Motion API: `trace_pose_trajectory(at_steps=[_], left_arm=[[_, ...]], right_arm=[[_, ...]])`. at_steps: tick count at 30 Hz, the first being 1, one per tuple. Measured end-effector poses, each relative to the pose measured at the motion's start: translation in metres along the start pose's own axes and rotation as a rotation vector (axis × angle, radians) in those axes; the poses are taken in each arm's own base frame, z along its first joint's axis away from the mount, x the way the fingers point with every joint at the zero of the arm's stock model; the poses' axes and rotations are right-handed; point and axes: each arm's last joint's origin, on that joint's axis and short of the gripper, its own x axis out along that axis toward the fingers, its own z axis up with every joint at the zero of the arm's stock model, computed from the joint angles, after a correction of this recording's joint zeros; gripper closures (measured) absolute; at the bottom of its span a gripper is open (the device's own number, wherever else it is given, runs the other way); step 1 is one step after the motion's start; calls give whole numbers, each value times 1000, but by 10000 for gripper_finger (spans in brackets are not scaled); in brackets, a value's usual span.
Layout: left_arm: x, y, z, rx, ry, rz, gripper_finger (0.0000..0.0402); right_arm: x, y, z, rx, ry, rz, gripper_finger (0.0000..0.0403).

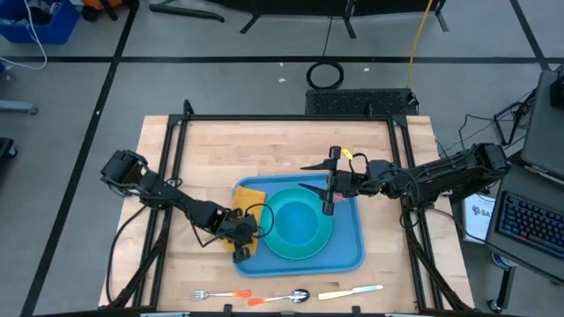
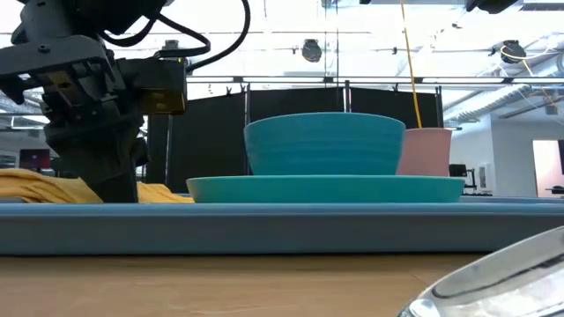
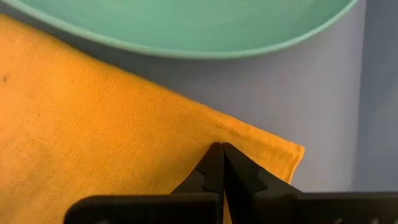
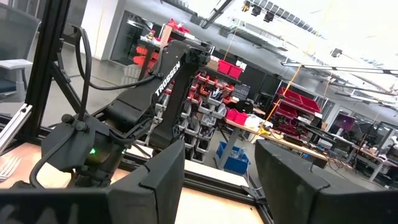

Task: Set up tray
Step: Put the yellow napkin to the left of the blue tray

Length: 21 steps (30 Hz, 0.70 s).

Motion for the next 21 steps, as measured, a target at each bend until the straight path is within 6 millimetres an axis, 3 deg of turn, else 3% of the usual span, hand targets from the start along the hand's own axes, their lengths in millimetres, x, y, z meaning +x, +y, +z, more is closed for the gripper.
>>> trace_pose_trajectory(at_steps=[21], left_arm=[[-1,-4,15,-6,-185,-17,399]], right_arm=[[0,0,0,0,1,0,216]])
